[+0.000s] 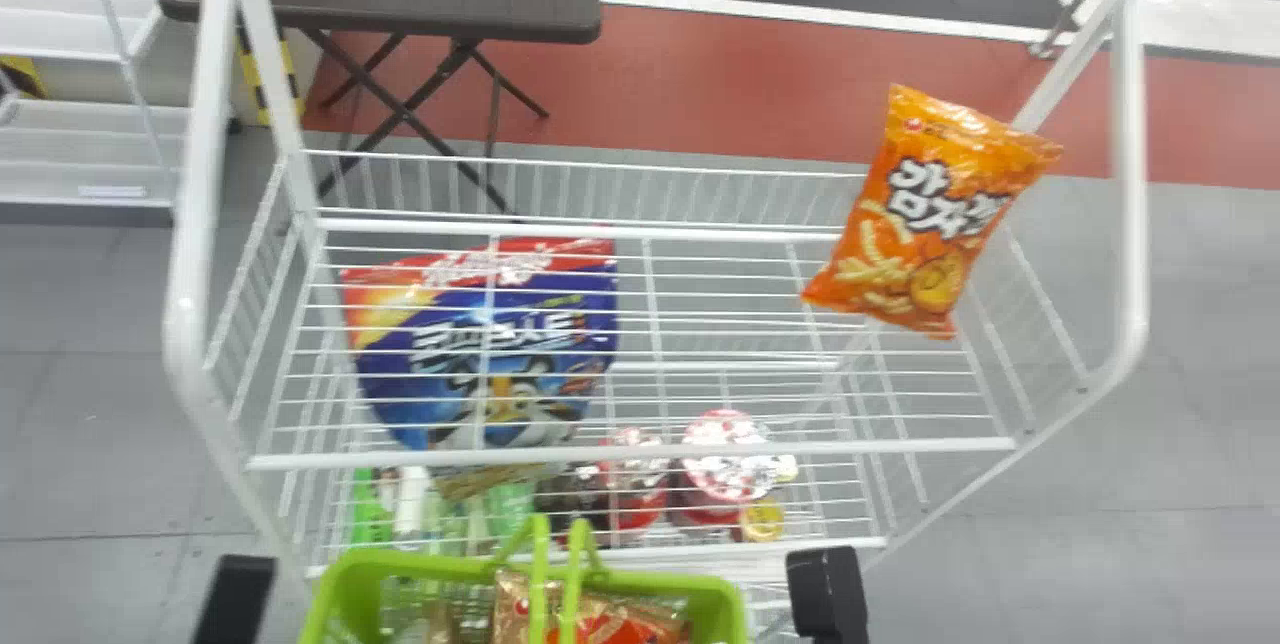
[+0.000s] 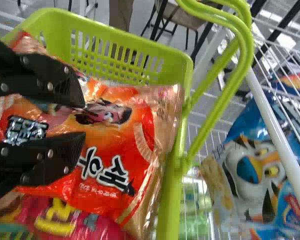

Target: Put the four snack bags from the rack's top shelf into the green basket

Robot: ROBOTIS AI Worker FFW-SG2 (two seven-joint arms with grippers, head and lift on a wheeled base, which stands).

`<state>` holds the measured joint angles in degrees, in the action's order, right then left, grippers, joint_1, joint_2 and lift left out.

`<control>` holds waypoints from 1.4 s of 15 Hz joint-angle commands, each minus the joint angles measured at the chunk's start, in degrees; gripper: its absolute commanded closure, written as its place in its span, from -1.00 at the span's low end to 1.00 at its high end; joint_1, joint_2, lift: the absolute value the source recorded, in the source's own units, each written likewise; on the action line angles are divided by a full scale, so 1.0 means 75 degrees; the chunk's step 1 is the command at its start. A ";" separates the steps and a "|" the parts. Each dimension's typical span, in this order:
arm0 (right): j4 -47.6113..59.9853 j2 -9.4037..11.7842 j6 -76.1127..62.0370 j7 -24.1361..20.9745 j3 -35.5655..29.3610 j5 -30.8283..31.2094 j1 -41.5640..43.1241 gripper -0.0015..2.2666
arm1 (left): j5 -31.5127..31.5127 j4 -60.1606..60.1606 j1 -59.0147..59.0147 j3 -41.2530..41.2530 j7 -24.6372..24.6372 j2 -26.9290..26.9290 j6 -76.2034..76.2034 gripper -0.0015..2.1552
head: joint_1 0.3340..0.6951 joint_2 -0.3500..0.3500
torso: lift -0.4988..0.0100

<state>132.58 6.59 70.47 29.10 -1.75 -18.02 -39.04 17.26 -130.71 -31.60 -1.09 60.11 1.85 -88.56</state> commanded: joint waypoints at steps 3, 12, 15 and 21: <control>0.0393 -0.0105 -0.1691 -0.0084 -0.0658 -0.0035 -0.0022 -0.95 | -0.0005 0.0014 0.0053 0.0063 -0.0023 0.0000 0.0000 0.99 | 1.00 -1.00 | 0.96; -0.3099 -0.0117 -0.8019 -0.3295 -0.0939 0.1160 0.2932 -0.95 | -0.0157 0.0049 0.0018 0.0239 -0.0023 0.0035 -0.0024 0.99 | 1.00 -1.00 | 0.96; -0.3708 -0.0128 -0.8019 -0.4396 -0.0986 0.1430 0.3435 -0.93 | -0.0157 0.0037 0.0112 0.0227 -0.0011 0.0082 -0.0141 0.99 | 1.00 -1.00 | 0.96; -0.4939 -0.0093 -0.6800 -0.4279 -0.1209 0.1688 0.4807 -0.89 | -0.0157 0.0049 0.0182 0.0204 -0.0023 0.0094 -0.0196 0.99 | 1.00 -1.00 | 0.96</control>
<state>97.06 5.76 16.60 -3.57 -9.93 -5.21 -4.82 16.08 -130.44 -30.34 0.55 59.94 2.55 -89.95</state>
